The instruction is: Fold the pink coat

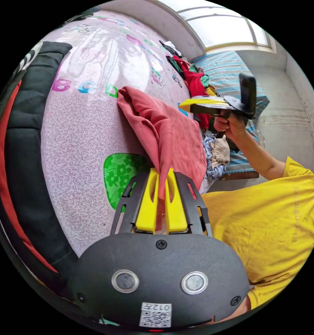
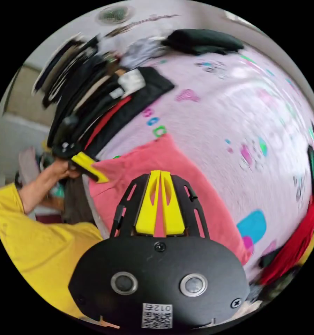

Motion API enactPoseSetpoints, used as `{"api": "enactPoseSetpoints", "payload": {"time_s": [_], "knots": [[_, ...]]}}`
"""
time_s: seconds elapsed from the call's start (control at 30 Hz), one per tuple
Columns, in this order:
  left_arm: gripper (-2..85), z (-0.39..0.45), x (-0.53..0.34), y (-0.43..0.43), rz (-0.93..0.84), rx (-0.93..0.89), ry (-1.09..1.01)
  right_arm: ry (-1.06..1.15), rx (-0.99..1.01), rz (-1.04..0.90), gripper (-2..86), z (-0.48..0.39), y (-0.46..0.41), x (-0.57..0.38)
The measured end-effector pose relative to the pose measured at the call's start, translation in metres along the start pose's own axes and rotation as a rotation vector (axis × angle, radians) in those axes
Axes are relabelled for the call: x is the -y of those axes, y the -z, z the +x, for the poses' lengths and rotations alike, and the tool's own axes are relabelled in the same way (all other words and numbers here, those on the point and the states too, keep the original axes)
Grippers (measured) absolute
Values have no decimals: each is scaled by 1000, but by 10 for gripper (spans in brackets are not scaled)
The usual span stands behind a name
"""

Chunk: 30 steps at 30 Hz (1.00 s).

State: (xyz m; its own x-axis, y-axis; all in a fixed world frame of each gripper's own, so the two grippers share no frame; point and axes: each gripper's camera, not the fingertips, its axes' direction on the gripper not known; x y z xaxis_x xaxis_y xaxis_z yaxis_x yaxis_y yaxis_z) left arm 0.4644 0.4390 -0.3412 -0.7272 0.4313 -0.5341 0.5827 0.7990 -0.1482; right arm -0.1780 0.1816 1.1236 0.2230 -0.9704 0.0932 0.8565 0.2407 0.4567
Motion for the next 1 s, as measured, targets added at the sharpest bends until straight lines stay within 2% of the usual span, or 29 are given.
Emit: {"api": "enactPoseSetpoints", "payload": {"time_s": [0.07, 0.17, 0.23, 0.53, 0.67, 0.83, 0.9, 1.0], "knots": [[15, 9, 2, 5, 10, -6, 3, -322, -53, 68, 12, 40, 23, -49], [18, 30, 11, 15, 14, -2, -1, -523, -188, 58, 10, 54, 38, -90], [21, 50, 23, 22, 3, 18, -11, -580, -181, 76, 9, 53, 47, -103], [26, 138, 73, 44, -18, -48, 7, -606, -157, 24, 8, 24, 100, -143], [25, 182, 93, 46, -48, -9, -17, -645, -11, 132, 9, -16, 159, -202], [21, 245, 121, 46, -95, 20, -59, -687, 57, 44, 8, -68, 158, -263], [19, 268, 130, 48, -100, 15, -76, -719, 69, 139, 8, -76, 170, -283], [18, 308, 146, 49, -108, 18, -96, -736, 123, 138, 8, -84, 195, -306]]}}
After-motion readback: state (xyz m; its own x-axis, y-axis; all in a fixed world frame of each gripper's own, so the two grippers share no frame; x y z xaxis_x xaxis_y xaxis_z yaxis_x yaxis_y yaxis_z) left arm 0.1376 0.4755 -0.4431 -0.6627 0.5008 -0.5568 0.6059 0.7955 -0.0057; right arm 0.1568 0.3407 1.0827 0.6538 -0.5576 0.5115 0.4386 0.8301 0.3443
